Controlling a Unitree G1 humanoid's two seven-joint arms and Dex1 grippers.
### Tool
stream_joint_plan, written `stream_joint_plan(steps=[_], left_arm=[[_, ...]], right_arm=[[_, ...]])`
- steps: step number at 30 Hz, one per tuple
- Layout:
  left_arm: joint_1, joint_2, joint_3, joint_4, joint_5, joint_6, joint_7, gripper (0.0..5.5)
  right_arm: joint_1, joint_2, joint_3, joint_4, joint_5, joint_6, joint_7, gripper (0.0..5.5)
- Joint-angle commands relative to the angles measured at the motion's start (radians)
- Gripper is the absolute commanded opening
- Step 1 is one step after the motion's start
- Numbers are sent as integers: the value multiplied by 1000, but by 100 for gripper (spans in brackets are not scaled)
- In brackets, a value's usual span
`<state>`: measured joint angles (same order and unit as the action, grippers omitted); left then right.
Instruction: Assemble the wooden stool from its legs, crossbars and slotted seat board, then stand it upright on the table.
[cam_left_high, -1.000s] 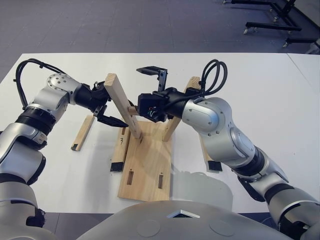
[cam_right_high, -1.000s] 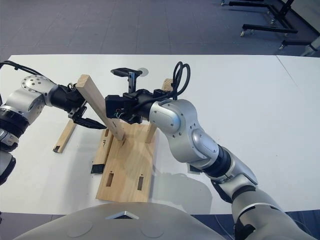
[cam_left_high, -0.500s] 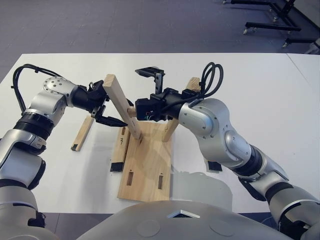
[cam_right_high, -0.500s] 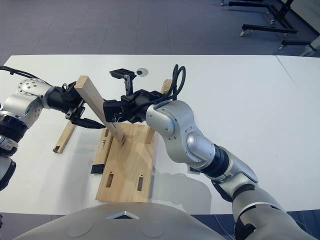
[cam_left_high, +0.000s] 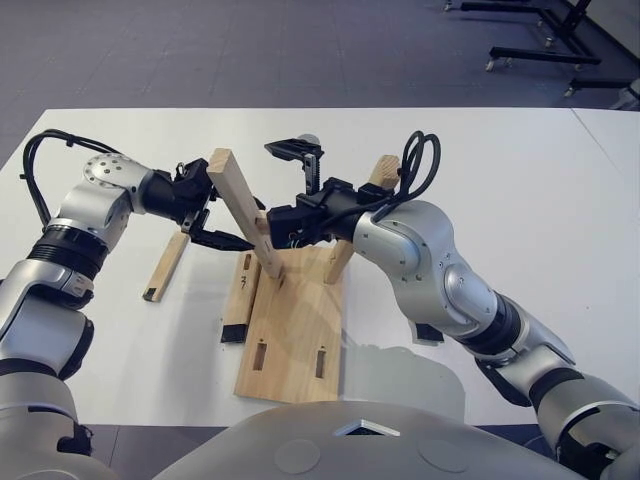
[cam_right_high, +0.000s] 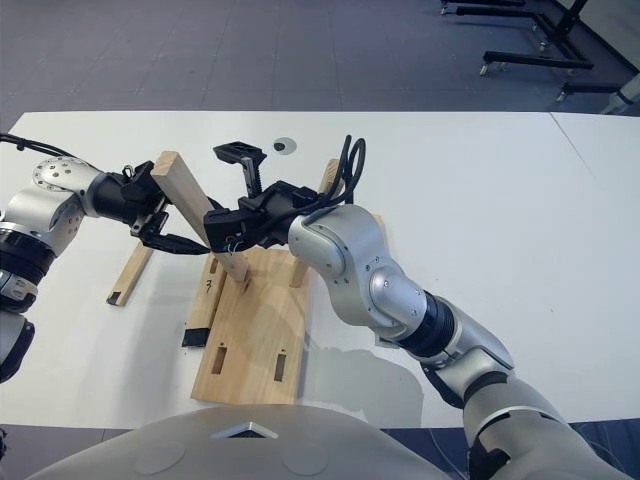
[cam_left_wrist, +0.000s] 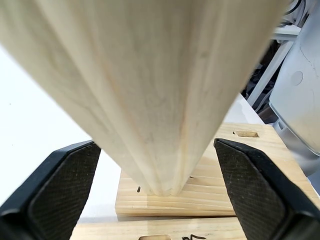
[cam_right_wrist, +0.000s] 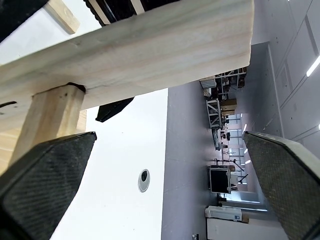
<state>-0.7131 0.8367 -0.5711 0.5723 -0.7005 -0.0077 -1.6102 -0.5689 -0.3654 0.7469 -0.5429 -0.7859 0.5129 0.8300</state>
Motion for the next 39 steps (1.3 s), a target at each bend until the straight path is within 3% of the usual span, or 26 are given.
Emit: stream_joint_plan(steps=[1, 8, 17, 26, 33, 39], left_arm=[[-20, -8, 5, 15, 12, 0, -4, 409], [-33, -11, 0, 29, 19, -7, -4, 409], [-23, -6, 11, 33, 21, -10, -4, 409], [-13, 10, 6, 24, 16, -7, -4, 409], [-12, 10, 3, 14, 14, 0, -4, 409], [-17, 4, 2, 25, 20, -2, -4, 409]], right_arm=[[54, -15, 73, 118, 20, -12, 108, 540], [60, -17, 72, 181, 22, -79, 106, 540], [-45, 121, -128, 101, 2, -7, -4, 540], [-55, 187, -139, 70, -15, 25, -19, 540], [132, 33, -6, 82, -10, 52, 188, 540], [93, 115, -69, 107, 12, 16, 64, 540]])
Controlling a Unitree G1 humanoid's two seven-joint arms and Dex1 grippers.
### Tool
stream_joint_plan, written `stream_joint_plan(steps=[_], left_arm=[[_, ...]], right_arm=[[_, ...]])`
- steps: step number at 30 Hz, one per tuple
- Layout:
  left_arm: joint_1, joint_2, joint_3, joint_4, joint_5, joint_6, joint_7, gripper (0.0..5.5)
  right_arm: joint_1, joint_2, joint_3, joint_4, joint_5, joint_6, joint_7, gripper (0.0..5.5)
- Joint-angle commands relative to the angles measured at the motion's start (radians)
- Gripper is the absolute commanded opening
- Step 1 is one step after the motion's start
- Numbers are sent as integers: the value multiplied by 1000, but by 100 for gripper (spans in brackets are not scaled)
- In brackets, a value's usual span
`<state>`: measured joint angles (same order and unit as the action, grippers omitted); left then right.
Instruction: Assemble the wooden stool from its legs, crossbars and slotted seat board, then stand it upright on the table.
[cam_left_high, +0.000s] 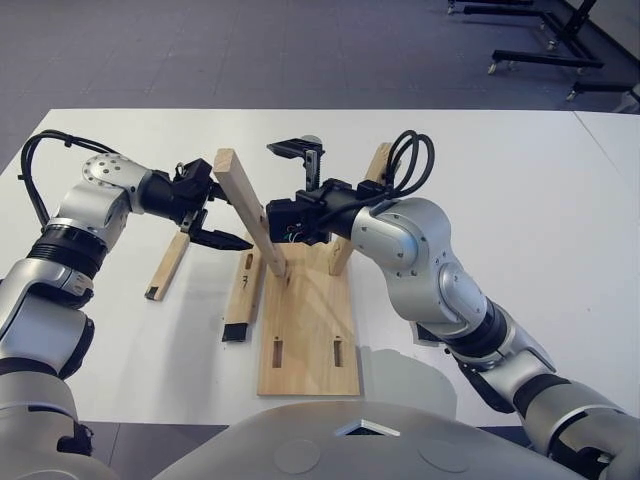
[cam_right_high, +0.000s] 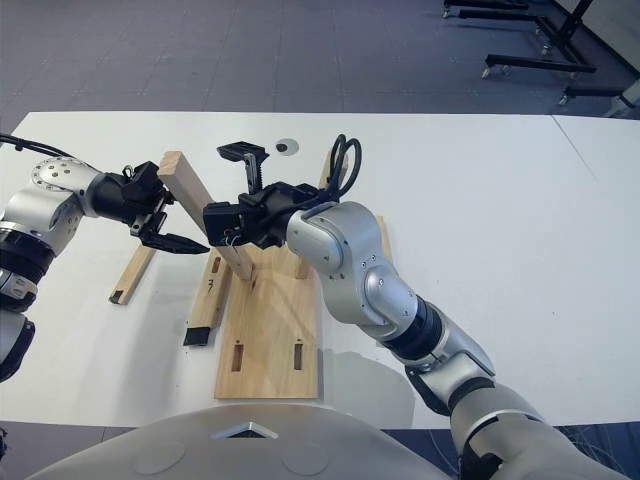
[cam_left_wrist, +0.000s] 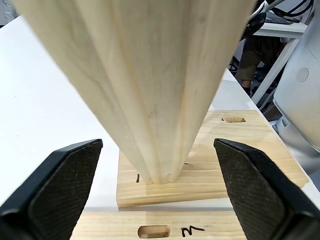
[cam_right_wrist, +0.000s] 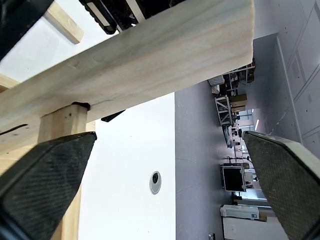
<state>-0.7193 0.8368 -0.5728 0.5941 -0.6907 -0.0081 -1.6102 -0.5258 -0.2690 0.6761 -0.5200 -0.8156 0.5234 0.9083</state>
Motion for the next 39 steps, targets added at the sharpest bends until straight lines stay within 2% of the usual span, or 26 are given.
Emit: stream_joint_plan(steps=[1, 3, 6, 9, 12, 14, 17, 19, 21, 22, 23, 25, 28, 29, 31, 35, 39], left_arm=[[-10, 2, 12, 4, 10, -3, -4, 409], [-13, -2, 39, 11, 2, -1, -4, 409], [3, 11, 131, -19, -39, 43, -4, 409], [53, 35, 227, -85, -55, 75, -4, 409], [148, 63, 377, -199, -87, 128, 21, 409], [230, 72, 497, -285, -117, 169, 104, 409], [362, 76, 676, -376, -96, 224, 353, 409], [462, 70, 804, -466, -118, 257, 462, 409], [543, 27, 929, -553, -167, 266, 539, 409], [603, -9, 985, -618, -176, 260, 590, 413], [667, -46, 1024, -690, -182, 257, 632, 413], [796, -156, 1033, -846, -176, 277, 774, 413], [943, -323, 943, -1027, -167, 358, 1017, 413], [966, -375, 911, -1058, -143, 384, 1111, 413], [983, -459, 870, -1083, -71, 402, 1268, 413], [967, -505, 839, -1125, 71, 418, 1442, 413], [944, -516, 810, -1187, 168, 422, 1521, 413]], right_arm=[[35, 58, -28, 73, 69, 12, -37, 540], [8, 127, -96, 45, 134, 23, -74, 540], [-34, 222, -277, -13, 280, 53, -144, 540], [-64, 226, -434, -49, 397, 66, -176, 540], [-98, 227, -595, -89, 538, 111, -195, 540], [-97, 224, -743, -96, 666, 139, -210, 540], [-58, 180, -1012, -86, 892, 195, -207, 540], [-34, 157, -1158, -91, 1022, 248, -226, 540], [5, 137, -1241, -120, 1095, 295, -273, 540], [33, 145, -1267, -146, 1115, 338, -316, 520], [79, 147, -1267, -171, 1125, 358, -347, 500], [217, 194, -1224, -220, 1083, 418, -458, 456], [433, 233, -1002, -282, 1011, 529, -593, 383], [468, 242, -927, -301, 1005, 569, -626, 365], [478, 271, -848, -316, 1009, 635, -677, 322], [439, 273, -839, -313, 1004, 712, -746, 242], [399, 302, -833, -312, 997, 762, -817, 172]])
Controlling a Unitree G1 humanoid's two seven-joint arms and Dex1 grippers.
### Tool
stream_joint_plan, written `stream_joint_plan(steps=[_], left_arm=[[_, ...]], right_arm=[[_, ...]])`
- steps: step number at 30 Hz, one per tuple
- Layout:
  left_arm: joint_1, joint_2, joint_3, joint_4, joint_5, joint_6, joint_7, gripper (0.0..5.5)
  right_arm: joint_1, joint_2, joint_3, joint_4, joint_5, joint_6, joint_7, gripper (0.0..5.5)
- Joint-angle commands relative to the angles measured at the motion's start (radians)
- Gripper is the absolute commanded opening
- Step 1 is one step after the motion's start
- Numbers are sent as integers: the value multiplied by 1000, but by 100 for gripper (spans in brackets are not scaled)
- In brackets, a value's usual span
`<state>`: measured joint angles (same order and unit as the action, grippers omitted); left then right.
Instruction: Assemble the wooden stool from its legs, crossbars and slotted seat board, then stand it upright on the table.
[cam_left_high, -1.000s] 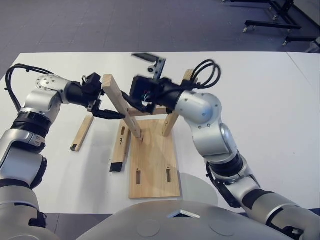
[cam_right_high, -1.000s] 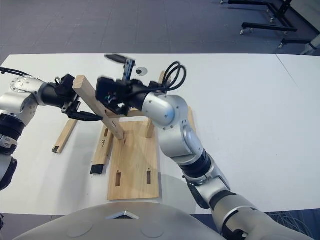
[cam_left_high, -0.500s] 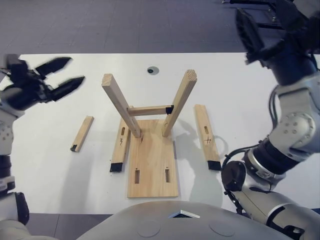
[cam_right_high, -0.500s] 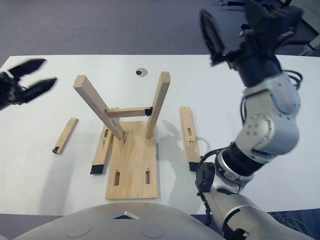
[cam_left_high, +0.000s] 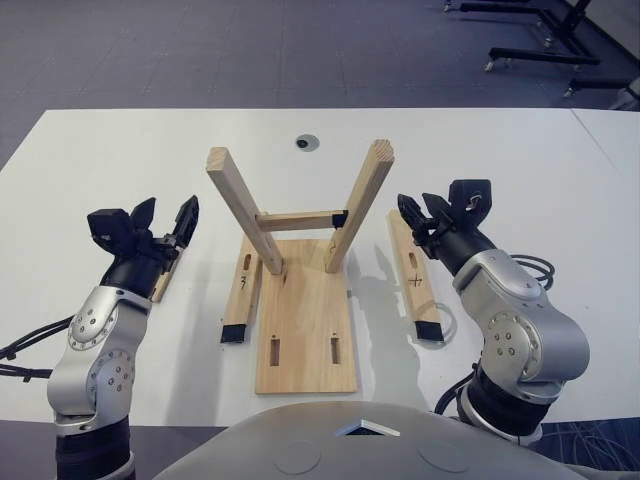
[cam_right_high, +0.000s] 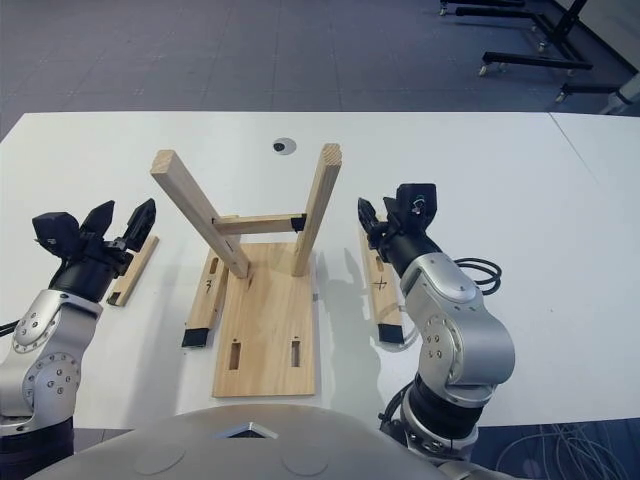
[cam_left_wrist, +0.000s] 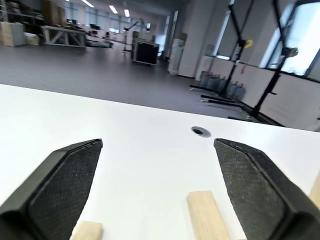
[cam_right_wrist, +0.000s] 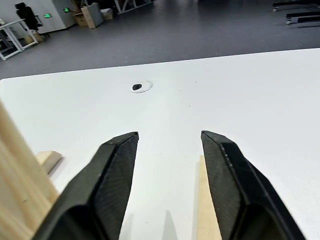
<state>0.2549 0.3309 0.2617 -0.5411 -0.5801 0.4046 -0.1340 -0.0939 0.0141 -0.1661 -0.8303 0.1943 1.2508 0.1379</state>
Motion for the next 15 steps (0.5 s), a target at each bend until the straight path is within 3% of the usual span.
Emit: stream_joint_plan(steps=[1, 8, 11, 15], left_arm=[[-37, -10, -36, -60, 73, 8, 49, 413], [-26, -6, -86, -54, 167, 27, 49, 413], [-53, -18, -107, -43, 189, 57, 61, 413], [-209, -105, -255, -10, 207, 131, 85, 413]], right_arm=[[-30, 18, 16, 7, -14, 34, -57, 150], [0, -31, 57, 62, -17, -27, -73, 5], [-15, -40, 92, 90, -5, -44, -57, 5], [-140, 26, 241, 146, 65, -11, -9, 5]])
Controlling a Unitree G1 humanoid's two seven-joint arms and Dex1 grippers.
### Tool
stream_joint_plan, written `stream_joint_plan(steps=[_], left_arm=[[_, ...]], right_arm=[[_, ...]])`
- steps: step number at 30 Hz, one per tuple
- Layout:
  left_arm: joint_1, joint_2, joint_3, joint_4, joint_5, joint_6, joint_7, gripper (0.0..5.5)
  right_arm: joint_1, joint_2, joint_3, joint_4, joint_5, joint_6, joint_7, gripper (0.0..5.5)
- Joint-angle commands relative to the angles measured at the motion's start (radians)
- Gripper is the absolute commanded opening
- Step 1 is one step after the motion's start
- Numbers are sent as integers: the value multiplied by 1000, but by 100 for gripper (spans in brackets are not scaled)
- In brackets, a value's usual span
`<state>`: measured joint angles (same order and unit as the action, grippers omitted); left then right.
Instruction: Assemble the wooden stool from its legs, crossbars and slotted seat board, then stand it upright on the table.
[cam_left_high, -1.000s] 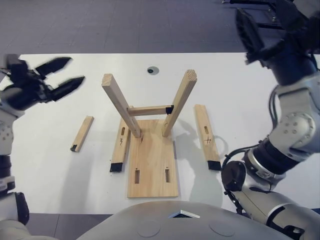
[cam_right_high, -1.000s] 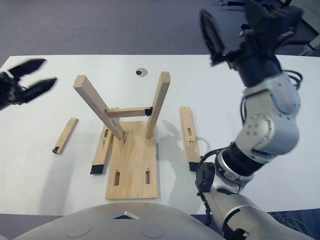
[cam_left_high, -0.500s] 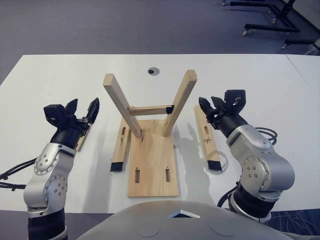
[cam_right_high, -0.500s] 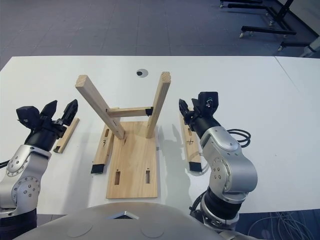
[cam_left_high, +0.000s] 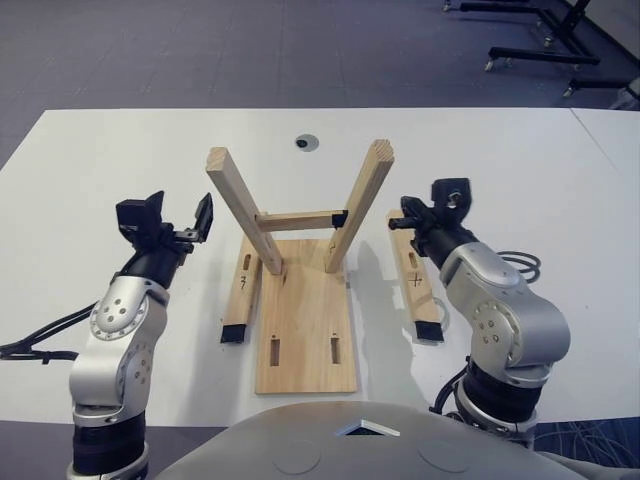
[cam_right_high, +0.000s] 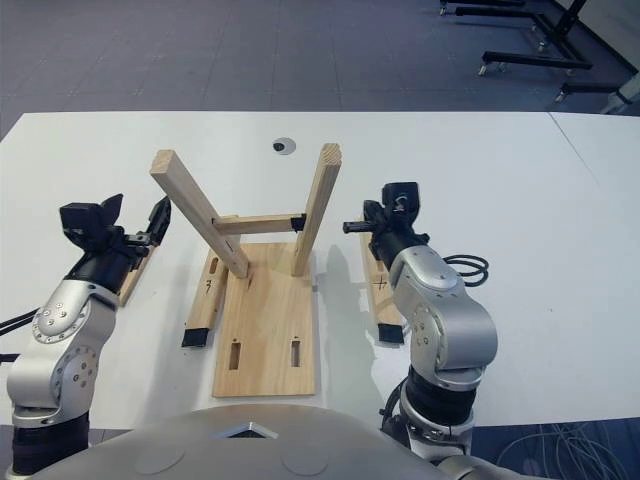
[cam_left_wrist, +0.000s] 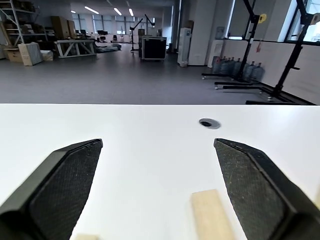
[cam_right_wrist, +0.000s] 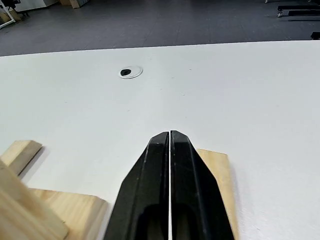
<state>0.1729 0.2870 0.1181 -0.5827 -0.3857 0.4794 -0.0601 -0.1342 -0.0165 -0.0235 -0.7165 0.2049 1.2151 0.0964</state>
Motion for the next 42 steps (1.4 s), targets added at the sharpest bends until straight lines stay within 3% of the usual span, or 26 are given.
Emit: stream_joint_plan(steps=[1, 5, 11, 15, 24, 32, 38, 42], left_arm=[[-172, -84, -152, 53, 18, 66, 5, 413], [-262, -148, -253, 87, 26, 127, -10, 413], [-245, -151, -251, 97, 49, 152, -29, 413], [-215, -87, -241, 101, 65, 131, -84, 413], [-172, -24, -162, 148, 100, 58, -137, 413], [-185, -4, -97, 178, 121, 4, -156, 413], [-183, 29, 22, 169, 131, -25, -144, 413], [-171, 31, 93, 131, 111, -13, -132, 413]], right_arm=[[-123, 73, 128, 47, 78, 35, 51, 5], [-200, 138, 172, 101, 121, 50, 71, 5], [-210, 123, 181, 140, 68, 9, 50, 5], [-204, 90, 158, 153, 43, -26, 46, 5], [-144, 4, 106, 123, 38, -34, 80, 5], [-91, -212, -41, 126, 120, -137, 265, 5], [-79, -250, -149, 174, 86, -192, 178, 5], [-19, -230, -142, 107, 85, -122, 119, 5]])
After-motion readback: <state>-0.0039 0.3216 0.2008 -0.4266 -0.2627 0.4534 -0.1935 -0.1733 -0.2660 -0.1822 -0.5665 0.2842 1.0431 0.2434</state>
